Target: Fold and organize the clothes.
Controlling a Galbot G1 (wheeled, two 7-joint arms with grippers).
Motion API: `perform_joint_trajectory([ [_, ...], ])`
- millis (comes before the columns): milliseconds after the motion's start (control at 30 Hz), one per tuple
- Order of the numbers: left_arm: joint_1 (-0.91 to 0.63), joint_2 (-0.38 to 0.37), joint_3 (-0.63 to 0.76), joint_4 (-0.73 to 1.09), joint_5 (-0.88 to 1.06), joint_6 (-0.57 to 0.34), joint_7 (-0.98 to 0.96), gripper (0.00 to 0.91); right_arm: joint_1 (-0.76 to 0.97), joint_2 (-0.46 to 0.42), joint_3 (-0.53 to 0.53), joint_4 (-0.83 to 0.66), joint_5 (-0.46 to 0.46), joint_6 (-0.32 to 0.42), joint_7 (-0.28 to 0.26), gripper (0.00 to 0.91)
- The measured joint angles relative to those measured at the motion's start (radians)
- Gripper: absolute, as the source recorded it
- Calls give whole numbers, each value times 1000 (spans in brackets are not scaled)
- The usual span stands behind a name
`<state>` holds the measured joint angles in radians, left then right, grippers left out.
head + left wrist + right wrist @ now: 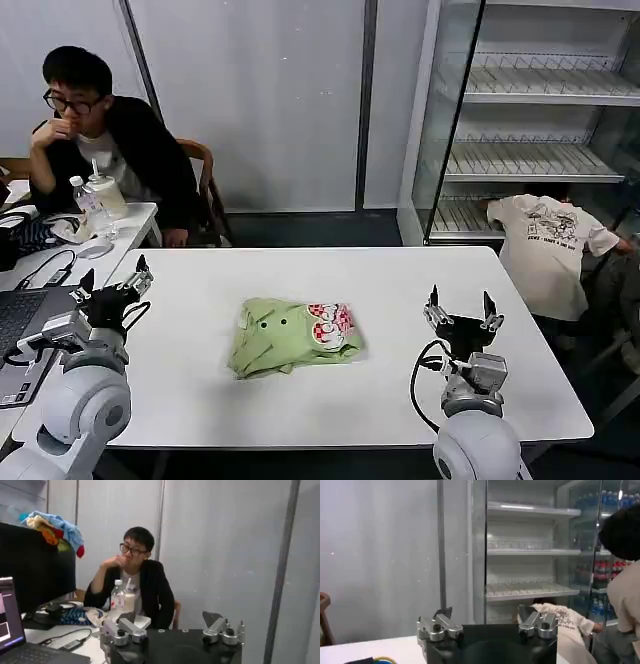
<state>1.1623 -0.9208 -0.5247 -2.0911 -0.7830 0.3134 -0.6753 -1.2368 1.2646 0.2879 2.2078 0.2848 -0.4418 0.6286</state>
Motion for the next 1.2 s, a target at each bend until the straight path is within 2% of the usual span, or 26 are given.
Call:
perform_joint_trajectory([
  [1200, 3, -10, 14, 1, 7, -9, 4, 907, 3, 7, -13, 16, 0, -6, 6, 907],
])
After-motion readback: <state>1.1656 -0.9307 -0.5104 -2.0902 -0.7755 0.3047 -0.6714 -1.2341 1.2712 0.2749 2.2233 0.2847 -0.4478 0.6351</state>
